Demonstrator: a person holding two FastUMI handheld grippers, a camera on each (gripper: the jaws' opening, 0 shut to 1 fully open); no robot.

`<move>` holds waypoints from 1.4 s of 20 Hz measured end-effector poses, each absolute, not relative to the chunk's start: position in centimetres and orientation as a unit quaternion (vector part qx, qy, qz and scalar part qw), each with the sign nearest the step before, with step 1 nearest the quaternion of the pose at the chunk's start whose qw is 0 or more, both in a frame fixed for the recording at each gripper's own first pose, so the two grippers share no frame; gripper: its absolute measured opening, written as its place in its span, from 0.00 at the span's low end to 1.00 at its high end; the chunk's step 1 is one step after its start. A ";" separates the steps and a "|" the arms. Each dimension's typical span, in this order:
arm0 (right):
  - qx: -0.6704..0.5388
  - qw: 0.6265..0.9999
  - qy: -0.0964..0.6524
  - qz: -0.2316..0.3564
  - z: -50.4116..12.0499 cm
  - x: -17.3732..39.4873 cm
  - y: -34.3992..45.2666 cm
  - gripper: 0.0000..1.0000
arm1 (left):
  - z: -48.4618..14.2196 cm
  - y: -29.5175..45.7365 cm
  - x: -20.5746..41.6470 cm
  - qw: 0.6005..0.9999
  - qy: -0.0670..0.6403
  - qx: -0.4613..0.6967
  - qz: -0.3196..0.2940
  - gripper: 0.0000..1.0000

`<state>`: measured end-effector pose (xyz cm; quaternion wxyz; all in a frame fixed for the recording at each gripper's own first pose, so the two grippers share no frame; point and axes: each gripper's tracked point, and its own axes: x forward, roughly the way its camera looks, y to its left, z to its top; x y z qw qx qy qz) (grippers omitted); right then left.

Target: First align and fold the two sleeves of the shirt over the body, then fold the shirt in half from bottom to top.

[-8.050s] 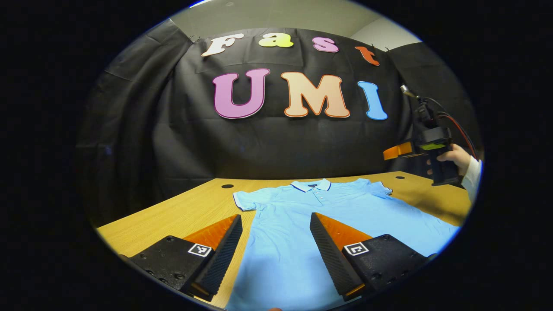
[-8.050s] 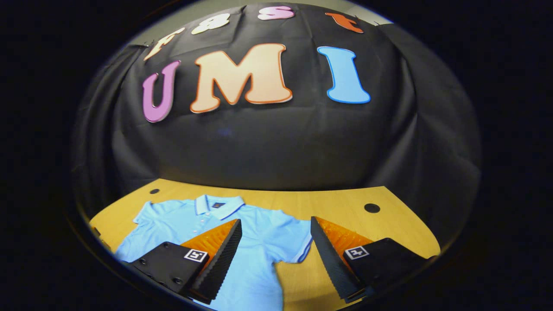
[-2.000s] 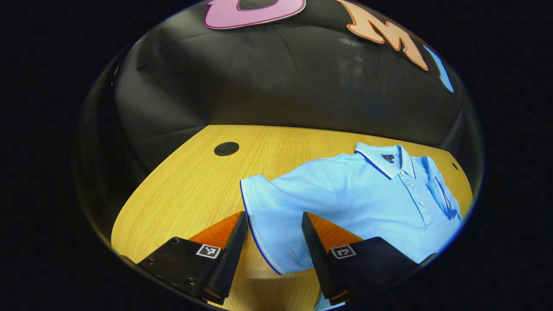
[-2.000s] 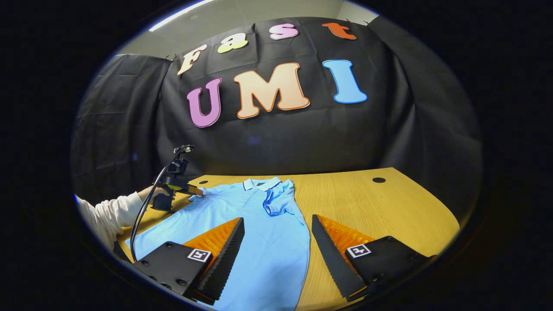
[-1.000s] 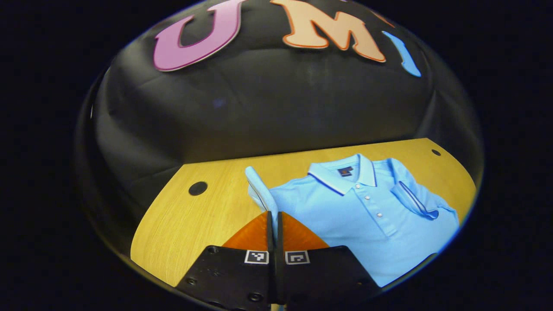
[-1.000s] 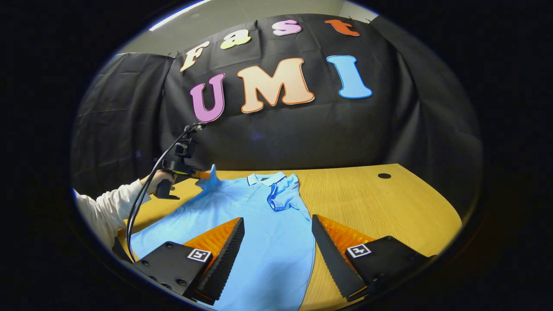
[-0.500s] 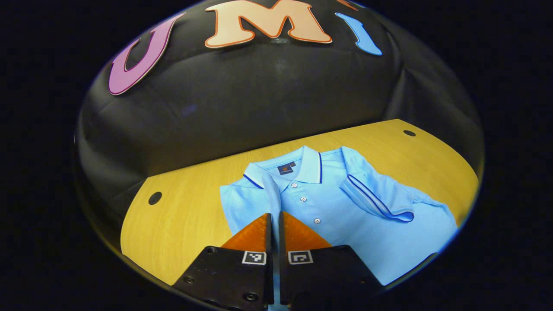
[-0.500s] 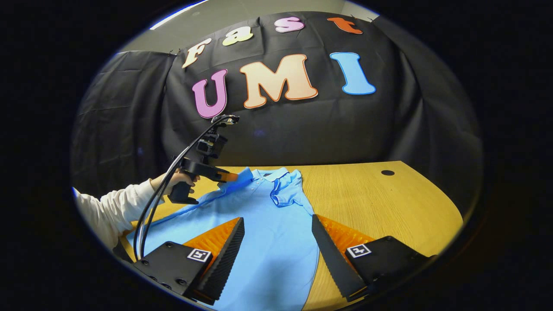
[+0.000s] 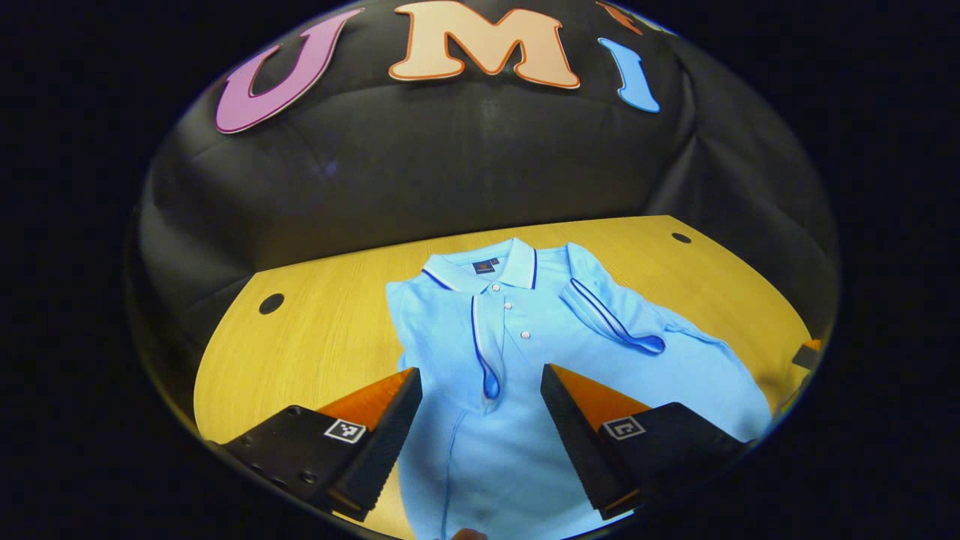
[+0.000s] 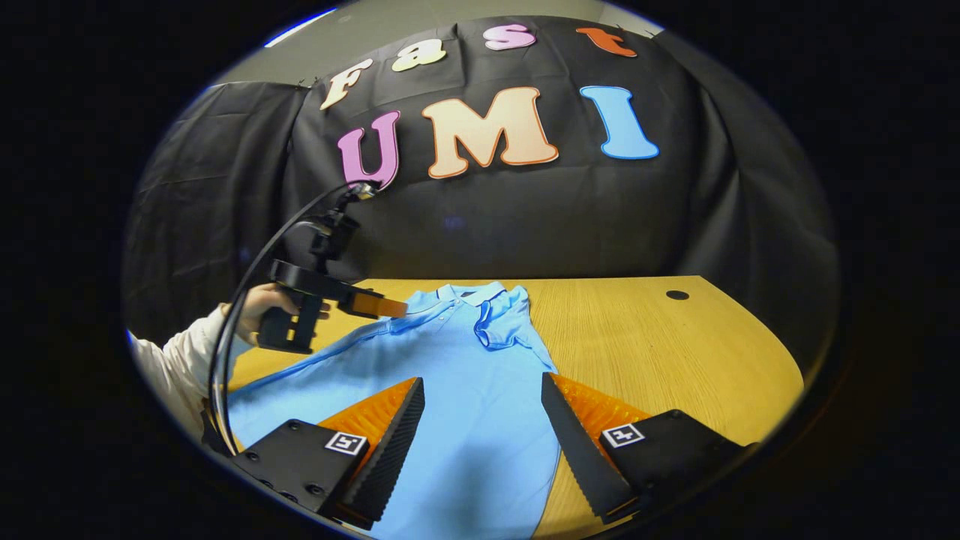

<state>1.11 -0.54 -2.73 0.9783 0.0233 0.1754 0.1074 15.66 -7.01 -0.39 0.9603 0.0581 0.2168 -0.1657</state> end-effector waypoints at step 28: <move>-0.013 0.961 0.265 0.081 -9.8 -13.9 -3.0 0.98 | -9.3 -0.2 -13.5 0.963 0.238 0.023 -0.123 0.97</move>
